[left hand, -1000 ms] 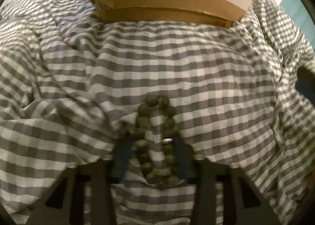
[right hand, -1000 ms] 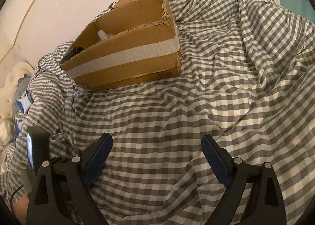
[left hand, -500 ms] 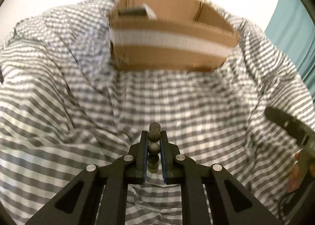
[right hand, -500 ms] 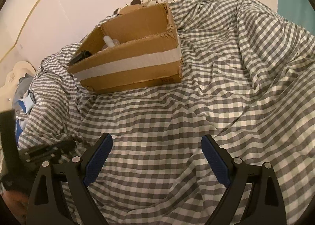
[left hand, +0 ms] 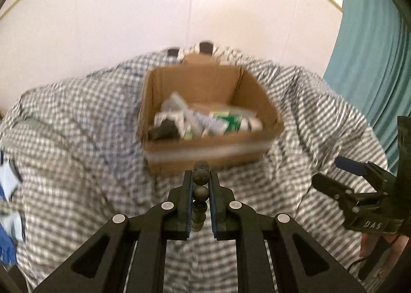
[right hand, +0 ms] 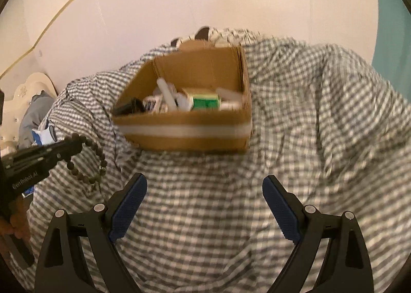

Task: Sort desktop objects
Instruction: 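Carry the bead bracelet into the cardboard box and open the left tool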

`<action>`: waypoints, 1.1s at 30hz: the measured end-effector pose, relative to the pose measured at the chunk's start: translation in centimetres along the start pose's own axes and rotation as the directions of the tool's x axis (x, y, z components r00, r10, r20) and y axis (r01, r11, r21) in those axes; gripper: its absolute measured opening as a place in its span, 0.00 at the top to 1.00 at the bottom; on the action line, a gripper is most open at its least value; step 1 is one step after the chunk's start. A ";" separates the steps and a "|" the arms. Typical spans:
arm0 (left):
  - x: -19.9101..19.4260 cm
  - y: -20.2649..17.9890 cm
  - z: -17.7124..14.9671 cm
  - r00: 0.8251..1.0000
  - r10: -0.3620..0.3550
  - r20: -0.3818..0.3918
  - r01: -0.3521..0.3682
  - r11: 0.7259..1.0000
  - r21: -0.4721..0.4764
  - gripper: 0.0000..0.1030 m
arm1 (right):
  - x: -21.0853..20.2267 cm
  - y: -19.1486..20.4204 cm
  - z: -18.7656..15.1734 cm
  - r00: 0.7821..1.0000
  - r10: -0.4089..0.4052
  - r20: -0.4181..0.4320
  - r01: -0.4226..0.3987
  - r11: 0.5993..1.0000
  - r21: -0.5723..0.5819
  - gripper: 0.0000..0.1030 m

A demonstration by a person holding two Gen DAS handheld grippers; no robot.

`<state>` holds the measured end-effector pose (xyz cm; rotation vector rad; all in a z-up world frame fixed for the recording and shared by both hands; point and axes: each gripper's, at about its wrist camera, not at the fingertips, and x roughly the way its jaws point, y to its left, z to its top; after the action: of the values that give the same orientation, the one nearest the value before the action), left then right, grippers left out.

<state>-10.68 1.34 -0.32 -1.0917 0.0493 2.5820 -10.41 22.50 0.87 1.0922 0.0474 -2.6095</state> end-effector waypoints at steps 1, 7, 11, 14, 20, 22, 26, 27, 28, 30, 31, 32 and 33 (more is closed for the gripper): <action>0.1 0.0 1.0 1.000 -0.008 0.013 0.008 1.000 -0.005 0.89 | 0.0 0.1 0.6 1.000 -0.004 0.009 0.004 1.000 -0.009 0.11; 1.8 -0.6 6.8 0.997 -0.006 0.081 0.005 1.000 0.013 0.89 | 1.1 0.2 6.4 0.997 -0.016 0.076 0.018 1.000 -0.025 0.07; 4.8 -1.0 9.7 0.995 0.020 0.096 -0.025 0.999 0.048 0.89 | 3.5 -0.3 10.0 0.995 -0.013 0.098 0.014 1.000 -0.014 0.05; 8.2 -0.8 11.3 0.996 0.037 0.085 -0.042 0.997 0.065 0.89 | 6.2 -0.8 11.8 0.993 -0.042 0.110 0.044 0.999 -0.016 0.05; 14.0 0.3 12.7 0.995 0.077 0.067 -0.084 0.990 0.110 0.82 | 11.3 -3.0 13.5 0.996 -0.048 0.070 0.047 0.999 0.025 0.05; 14.8 0.6 13.0 0.995 0.085 0.054 -0.091 0.990 0.107 0.39 | 12.1 -3.8 13.5 0.996 -0.061 0.064 0.059 0.997 0.041 0.05; 13.6 1.0 13.1 0.985 0.134 0.108 -0.142 0.988 0.064 0.12 | 12.1 -4.8 13.1 0.997 -0.065 0.042 0.062 0.996 0.063 0.04; 13.1 1.1 13.1 0.985 0.134 0.111 -0.140 0.989 0.055 0.10 | 11.5 -5.0 13.0 0.997 -0.065 0.042 0.062 0.996 0.064 0.04; 12.4 1.1 12.9 0.984 0.138 0.112 -0.143 0.989 0.042 0.06 | 10.9 -4.9 12.9 0.996 -0.072 0.044 0.070 0.996 0.061 0.04; 10.7 1.3 12.5 0.981 0.153 0.121 -0.156 0.988 0.017 0.01 | 9.2 -4.8 12.7 0.994 -0.094 0.055 0.091 0.995 0.049 0.04; 9.6 1.3 12.3 0.979 0.155 0.132 -0.158 0.987 0.007 0.00 | 8.4 -4.6 12.6 0.993 -0.099 0.063 0.096 0.994 0.048 0.02; 8.5 1.4 12.1 0.977 0.161 0.142 -0.162 0.987 -0.003 0.00 | 7.1 -4.4 12.5 0.992 -0.103 0.076 0.100 0.994 0.047 0.00; 7.4 1.4 11.8 0.975 0.167 0.149 -0.167 0.986 -0.011 0.00 | 6.1 -4.2 12.4 0.991 -0.105 0.086 0.101 0.994 0.048 0.00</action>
<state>-24.13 4.09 2.65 -0.9257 0.1112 2.8059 -24.25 23.04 5.07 1.0130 0.0279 -2.7599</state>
